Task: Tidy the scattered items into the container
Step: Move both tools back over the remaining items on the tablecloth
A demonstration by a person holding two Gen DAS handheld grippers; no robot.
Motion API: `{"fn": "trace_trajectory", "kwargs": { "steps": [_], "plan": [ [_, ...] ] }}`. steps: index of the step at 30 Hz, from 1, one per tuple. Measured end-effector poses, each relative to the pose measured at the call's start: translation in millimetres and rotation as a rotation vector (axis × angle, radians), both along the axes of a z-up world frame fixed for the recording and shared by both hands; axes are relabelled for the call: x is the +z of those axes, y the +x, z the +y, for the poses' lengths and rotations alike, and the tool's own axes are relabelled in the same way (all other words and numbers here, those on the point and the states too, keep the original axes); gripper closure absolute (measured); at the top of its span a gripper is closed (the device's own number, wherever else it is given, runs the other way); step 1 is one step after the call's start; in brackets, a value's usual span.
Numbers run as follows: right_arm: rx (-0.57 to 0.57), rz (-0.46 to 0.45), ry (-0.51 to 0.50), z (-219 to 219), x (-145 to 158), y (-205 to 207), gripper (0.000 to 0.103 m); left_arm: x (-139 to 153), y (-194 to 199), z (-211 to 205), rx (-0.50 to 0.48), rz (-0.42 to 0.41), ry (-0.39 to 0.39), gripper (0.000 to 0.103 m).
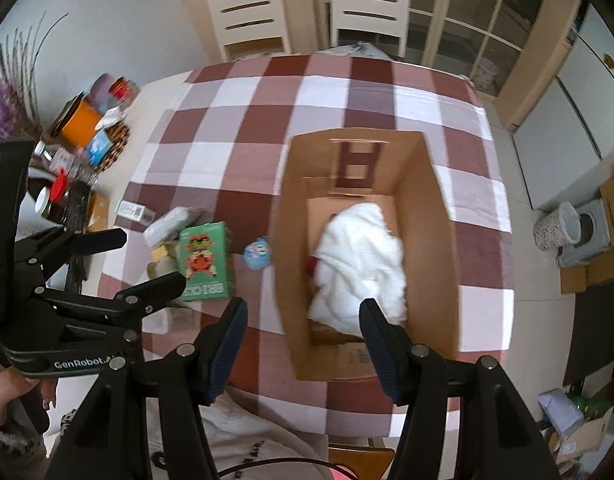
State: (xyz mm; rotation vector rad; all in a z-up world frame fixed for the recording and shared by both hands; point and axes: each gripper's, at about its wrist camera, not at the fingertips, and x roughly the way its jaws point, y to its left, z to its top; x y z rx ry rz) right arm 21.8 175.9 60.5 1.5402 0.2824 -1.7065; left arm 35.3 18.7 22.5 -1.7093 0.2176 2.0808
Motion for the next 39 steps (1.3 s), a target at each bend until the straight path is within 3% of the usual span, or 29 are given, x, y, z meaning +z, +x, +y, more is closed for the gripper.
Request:
{"fn": "trace_trajectory", "kwargs": {
  "steps": [10,17,21,26,32,34,39],
  "plan": [
    [0.142,-0.023,-0.001,-51,-2,40,0.044,-57,15,-115,0.227,-0.079,-0.074,0.015],
    [0.322,-0.073,-0.022,-89,-16,83,0.044,-107,25,-150,0.328,-0.158,-0.071,0.015],
    [0.407,-0.112,-0.02,-106,-36,111,0.044,-125,20,-164,0.397,-0.178,-0.025,0.015],
    [0.409,-0.176,0.008,-115,-61,123,0.044,-139,6,-160,0.381,-0.184,0.009,0.015],
    [0.346,-0.241,-0.009,-134,-79,107,0.044,-157,-3,-159,0.378,-0.203,0.001,0.015],
    [0.335,-0.244,-0.007,-144,-85,102,0.044,-162,-2,-164,0.389,-0.221,0.033,0.014],
    [0.378,-0.264,-0.007,-179,-99,105,0.044,-164,0,-176,0.407,-0.22,0.021,0.014]
  ]
}}
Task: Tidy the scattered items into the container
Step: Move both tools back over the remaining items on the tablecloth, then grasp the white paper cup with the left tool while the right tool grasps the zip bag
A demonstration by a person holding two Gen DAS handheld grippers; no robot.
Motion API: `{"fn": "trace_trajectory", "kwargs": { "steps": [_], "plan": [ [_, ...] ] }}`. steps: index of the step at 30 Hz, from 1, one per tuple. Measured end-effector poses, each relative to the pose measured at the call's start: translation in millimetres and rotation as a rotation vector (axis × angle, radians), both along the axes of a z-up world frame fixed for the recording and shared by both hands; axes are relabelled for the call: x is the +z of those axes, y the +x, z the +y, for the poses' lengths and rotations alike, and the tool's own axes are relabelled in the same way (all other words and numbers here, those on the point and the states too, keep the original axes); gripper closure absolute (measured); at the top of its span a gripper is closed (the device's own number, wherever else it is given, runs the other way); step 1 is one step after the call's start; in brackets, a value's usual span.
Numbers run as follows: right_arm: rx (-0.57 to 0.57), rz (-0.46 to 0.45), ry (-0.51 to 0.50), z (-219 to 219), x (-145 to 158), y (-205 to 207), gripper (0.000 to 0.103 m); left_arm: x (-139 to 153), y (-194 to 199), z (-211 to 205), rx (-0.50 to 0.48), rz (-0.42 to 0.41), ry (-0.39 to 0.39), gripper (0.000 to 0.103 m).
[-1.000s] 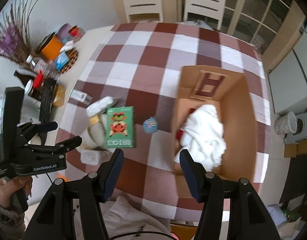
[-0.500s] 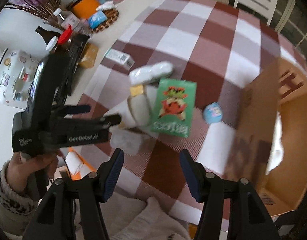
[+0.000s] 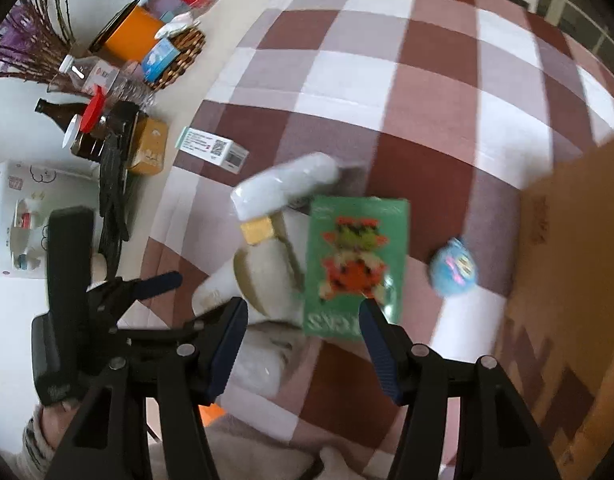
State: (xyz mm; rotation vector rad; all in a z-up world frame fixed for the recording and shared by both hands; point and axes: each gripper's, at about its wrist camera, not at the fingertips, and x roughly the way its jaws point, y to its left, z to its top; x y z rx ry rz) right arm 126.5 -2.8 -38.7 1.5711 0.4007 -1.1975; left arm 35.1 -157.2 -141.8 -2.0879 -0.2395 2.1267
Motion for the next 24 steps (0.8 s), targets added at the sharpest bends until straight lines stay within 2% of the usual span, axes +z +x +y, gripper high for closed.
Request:
{"fn": "trace_trajectory", "kwargs": {
  "steps": [6,10,16,18,20,24],
  "plan": [
    [0.12,-0.06,0.029,-35,-29,30,0.044,-5,5,-22,0.041,-0.004,0.009,0.013],
    [0.139,-0.066,0.036,-45,-41,37,0.044,-11,10,-29,0.052,0.006,0.006,0.005],
    [0.116,0.05,0.003,-48,-26,22,0.044,-17,8,-35,0.062,0.015,0.037,0.003],
    [0.103,0.052,0.003,-55,-26,12,0.044,-16,5,-34,0.057,0.018,0.026,0.003],
    [0.088,0.017,0.009,-65,-30,7,0.044,-16,3,-32,0.049,0.019,0.019,0.003],
    [-0.033,-0.157,0.041,-83,-49,-9,0.044,-16,2,-28,0.035,0.017,0.02,0.003]
  ]
}}
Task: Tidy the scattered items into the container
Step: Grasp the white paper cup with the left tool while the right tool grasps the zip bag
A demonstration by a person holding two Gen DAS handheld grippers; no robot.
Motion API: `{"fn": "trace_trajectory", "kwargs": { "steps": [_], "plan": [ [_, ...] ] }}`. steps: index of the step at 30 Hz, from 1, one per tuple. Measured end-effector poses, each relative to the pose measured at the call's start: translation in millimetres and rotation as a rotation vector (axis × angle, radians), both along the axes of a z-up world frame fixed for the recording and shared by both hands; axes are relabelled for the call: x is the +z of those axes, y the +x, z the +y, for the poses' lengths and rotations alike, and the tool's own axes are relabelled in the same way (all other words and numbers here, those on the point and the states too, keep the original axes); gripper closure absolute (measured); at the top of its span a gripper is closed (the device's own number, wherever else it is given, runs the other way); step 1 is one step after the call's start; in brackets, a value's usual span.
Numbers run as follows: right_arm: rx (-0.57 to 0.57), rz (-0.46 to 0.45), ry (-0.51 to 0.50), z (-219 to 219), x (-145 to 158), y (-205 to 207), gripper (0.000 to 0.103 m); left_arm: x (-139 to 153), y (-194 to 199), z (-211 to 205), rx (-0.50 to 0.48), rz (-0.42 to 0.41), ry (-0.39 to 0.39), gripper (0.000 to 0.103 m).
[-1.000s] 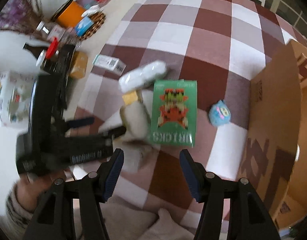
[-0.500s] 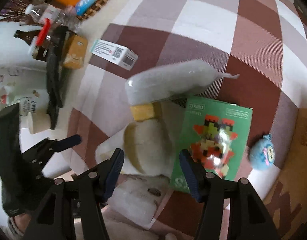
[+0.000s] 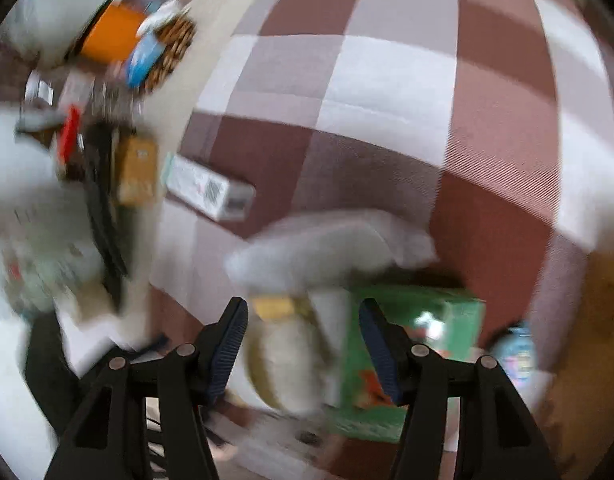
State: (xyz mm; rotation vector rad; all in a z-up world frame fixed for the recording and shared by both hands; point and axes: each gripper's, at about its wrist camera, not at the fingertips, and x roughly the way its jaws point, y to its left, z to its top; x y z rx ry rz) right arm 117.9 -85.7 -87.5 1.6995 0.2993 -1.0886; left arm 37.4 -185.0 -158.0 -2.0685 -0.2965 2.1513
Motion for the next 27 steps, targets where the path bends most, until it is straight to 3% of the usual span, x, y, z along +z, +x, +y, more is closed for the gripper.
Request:
{"fn": "trace_trajectory", "kwargs": {
  "steps": [3,12,15,19,23,27],
  "plan": [
    [-0.119,-0.126,0.036,-11,-14,-8,0.044,2,-2,6,-0.037,0.012,0.001,0.004],
    [-0.291,-0.212,0.152,-35,-38,-20,0.044,8,-15,36,-0.205,0.068,0.014,0.004],
    [-0.316,-0.205,0.186,-43,-43,-26,0.043,6,-21,43,-0.243,0.073,0.046,0.004],
    [-0.306,-0.164,0.217,-56,-53,-30,0.034,1,-28,51,-0.274,0.06,0.075,0.003],
    [-0.283,-0.106,0.202,-69,-50,-36,0.034,-2,-25,63,-0.355,0.047,0.071,0.005],
    [-0.253,-0.016,0.154,-71,-42,-40,0.049,-9,-20,70,-0.402,0.033,0.019,0.008]
  ]
}}
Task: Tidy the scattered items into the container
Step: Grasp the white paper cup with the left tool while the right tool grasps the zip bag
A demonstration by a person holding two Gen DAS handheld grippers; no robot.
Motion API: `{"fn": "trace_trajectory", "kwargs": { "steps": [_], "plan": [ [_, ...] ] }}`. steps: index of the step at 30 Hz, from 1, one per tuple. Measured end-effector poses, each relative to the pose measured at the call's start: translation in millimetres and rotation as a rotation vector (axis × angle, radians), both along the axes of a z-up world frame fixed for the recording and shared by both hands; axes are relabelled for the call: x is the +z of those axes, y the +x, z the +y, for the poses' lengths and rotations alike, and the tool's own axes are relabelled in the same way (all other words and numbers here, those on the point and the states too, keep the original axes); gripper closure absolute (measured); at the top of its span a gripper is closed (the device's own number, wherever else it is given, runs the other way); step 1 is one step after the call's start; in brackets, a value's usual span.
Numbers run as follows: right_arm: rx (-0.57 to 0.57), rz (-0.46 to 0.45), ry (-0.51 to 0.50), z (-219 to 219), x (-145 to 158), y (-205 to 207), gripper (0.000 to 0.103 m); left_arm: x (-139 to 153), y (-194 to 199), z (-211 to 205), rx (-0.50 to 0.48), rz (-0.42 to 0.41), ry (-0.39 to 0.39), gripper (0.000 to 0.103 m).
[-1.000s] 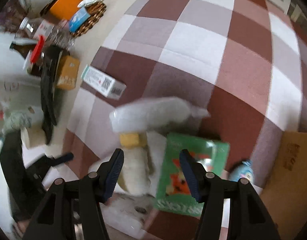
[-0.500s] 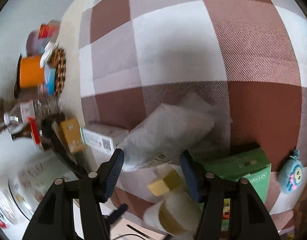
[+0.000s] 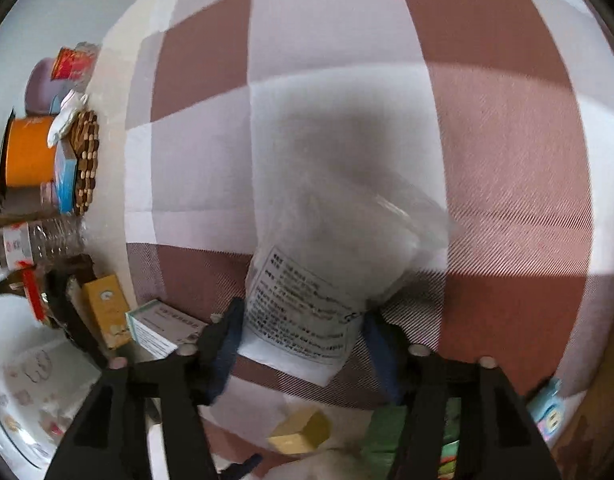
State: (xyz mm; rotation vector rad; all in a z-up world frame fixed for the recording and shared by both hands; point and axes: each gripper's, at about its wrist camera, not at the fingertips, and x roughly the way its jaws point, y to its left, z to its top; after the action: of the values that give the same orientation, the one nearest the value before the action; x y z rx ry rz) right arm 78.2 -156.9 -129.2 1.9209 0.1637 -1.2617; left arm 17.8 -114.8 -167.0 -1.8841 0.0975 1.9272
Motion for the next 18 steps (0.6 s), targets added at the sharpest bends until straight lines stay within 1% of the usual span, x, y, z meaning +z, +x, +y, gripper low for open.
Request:
{"fn": "trace_trajectory", "kwargs": {
  "steps": [1,3,4,5,7,9,10,13,16,18],
  "plan": [
    [0.004,0.008,-0.012,1,2,0,0.053,-3,0,0,-0.002,-0.01,-0.006,0.013],
    [0.008,0.024,-0.036,6,7,-3,0.058,-6,-3,-2,0.027,-0.031,0.033,0.017],
    [0.009,0.037,-0.045,9,11,-5,0.058,-9,-5,-5,0.049,-0.044,0.043,0.023],
    [0.007,0.049,-0.055,13,16,-8,0.058,-11,-4,-7,0.06,-0.053,0.042,0.026],
    [0.004,0.072,-0.08,24,27,-14,0.058,-13,-5,-12,0.085,-0.056,0.039,0.029],
    [-0.002,0.093,-0.109,38,42,-20,0.058,-13,-9,-22,0.138,-0.086,0.064,0.03],
    [-0.004,0.103,-0.12,44,48,-22,0.058,-13,-11,-27,0.166,-0.106,0.087,0.032],
    [-0.005,0.139,-0.154,69,69,-28,0.058,-12,-15,-44,0.277,-0.181,0.209,0.037],
    [-0.018,0.155,-0.179,95,85,-30,0.058,-9,-18,-64,0.412,-0.263,0.361,0.04],
    [-0.025,0.167,-0.191,111,91,-29,0.058,-9,-19,-72,0.46,-0.285,0.395,0.04]
  ]
}}
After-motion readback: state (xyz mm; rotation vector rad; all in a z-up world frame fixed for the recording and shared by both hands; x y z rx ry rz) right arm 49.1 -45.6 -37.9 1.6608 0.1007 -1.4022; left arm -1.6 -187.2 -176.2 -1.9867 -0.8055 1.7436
